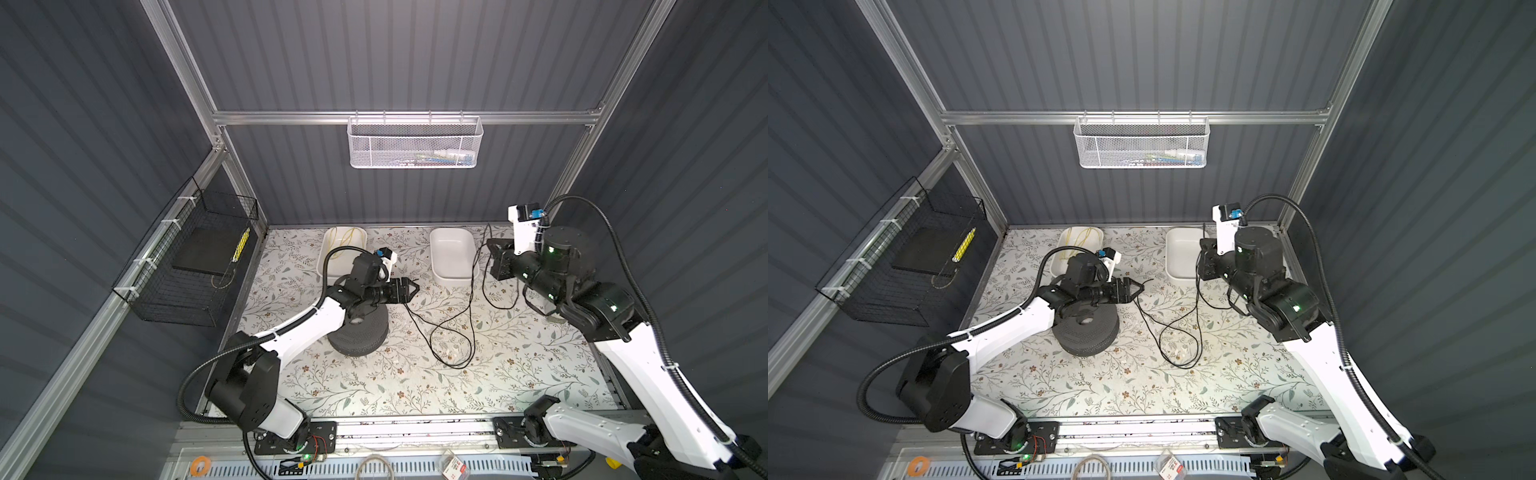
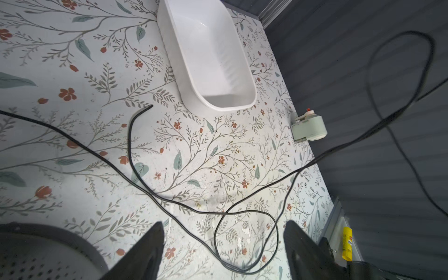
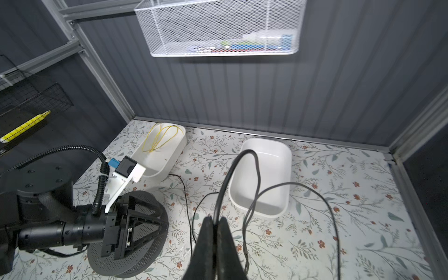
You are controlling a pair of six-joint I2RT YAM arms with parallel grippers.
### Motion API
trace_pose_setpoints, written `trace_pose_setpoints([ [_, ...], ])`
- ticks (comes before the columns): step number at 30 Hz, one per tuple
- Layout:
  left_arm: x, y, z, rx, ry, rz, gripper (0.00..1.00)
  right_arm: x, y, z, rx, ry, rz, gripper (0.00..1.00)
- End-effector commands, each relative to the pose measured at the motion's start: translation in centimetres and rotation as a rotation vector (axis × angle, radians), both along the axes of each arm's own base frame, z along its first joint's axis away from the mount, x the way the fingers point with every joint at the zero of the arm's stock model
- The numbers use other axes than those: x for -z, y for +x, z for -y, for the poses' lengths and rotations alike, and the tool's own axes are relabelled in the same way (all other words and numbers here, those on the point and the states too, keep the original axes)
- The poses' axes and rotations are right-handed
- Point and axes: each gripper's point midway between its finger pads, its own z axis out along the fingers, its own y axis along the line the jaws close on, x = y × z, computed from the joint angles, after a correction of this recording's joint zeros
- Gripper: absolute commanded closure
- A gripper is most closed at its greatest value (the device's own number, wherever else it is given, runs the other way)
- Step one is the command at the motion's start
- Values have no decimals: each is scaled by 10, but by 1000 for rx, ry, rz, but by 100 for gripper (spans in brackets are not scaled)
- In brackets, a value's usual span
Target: Wrap the cables
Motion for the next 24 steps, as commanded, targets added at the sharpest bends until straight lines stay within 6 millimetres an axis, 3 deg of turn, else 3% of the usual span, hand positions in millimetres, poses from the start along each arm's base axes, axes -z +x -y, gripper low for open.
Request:
trace_pose_setpoints([
  [1,19,15,4,-87,53,-15,21,42,-4,11,38,-34,-114,100],
  [4,50,25,-4,-183,118,-80,21,81,-4,28,118,-51,-191,100],
  [7,68,33,-9,-235,161,-106,22,122,3,45,182,-28,-277,100],
  [9,79,39,-9,-259,183,-118,22,139,6,47,183,-4,-316,100],
  [16,107,61,-4,-338,234,-148,35,152,8,33,125,48,-340,98],
  [24,116,72,-13,-502,388,-100,28,159,10,31,112,46,-338,97],
])
